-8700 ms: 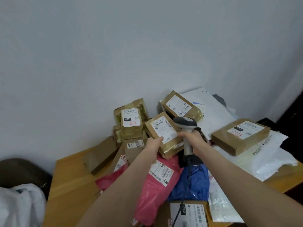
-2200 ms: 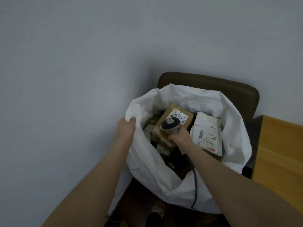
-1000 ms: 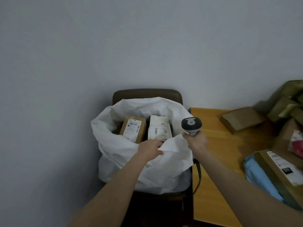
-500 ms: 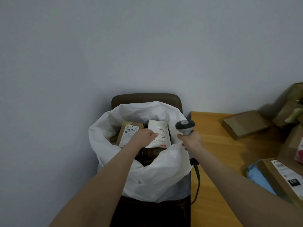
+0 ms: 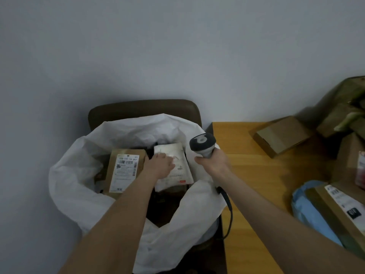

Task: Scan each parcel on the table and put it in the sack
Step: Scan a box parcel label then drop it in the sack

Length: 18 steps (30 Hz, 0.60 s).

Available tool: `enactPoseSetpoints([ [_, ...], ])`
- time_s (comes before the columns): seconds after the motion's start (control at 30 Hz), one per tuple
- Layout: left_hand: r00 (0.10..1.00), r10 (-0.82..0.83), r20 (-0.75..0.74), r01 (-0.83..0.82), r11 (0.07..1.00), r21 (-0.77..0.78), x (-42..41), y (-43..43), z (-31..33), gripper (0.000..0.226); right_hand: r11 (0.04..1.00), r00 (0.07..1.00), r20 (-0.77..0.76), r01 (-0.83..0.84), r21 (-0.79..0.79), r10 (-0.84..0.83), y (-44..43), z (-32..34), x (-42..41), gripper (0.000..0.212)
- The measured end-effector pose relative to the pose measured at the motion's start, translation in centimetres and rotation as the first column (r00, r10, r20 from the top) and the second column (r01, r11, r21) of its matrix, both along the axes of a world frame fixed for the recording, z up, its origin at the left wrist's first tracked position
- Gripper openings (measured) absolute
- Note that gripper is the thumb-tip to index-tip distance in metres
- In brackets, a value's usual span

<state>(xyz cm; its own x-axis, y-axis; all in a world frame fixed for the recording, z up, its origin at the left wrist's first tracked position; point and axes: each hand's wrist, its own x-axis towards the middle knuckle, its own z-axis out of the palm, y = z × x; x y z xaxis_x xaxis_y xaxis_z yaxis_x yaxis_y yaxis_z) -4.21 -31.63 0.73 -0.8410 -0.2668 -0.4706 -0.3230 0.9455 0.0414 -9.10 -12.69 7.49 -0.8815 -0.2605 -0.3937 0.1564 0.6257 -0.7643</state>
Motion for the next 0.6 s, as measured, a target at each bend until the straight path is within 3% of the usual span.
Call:
enactPoseSetpoints([
  [0.13, 0.994, -0.097, 0.05, 0.095, 0.995, 0.038, 2.6, 2.4, -0.2, 0.037, 0.999, 0.999, -0.004, 0.038, 0.007, -0.038, 0.8, -0.6, -0.3, 0.025],
  [0.23, 0.987, -0.02, -0.159, 0.025, 0.999, 0.03, 3.2, 2.2, 0.3, 0.023, 0.997, 0.997, 0.018, 0.071, -0.021, -0.071, 0.8, -0.5, -0.2, 0.025],
  [0.4, 0.987, 0.065, -0.144, -0.05, 0.993, 0.109, 2.8, 2.4, 1.5, 0.039, 0.979, 0.981, 0.125, 0.165, -0.118, -0.15, 1.4, 0.4, 0.1, 0.019],
  [0.6, 0.967, 0.059, -0.249, -0.038, 0.995, 0.087, 1.1, 4.9, 6.9, 0.033, 0.891, 0.902, 0.294, 0.388, -0.237, -0.315, 3.5, 3.3, 2.7, 0.016],
])
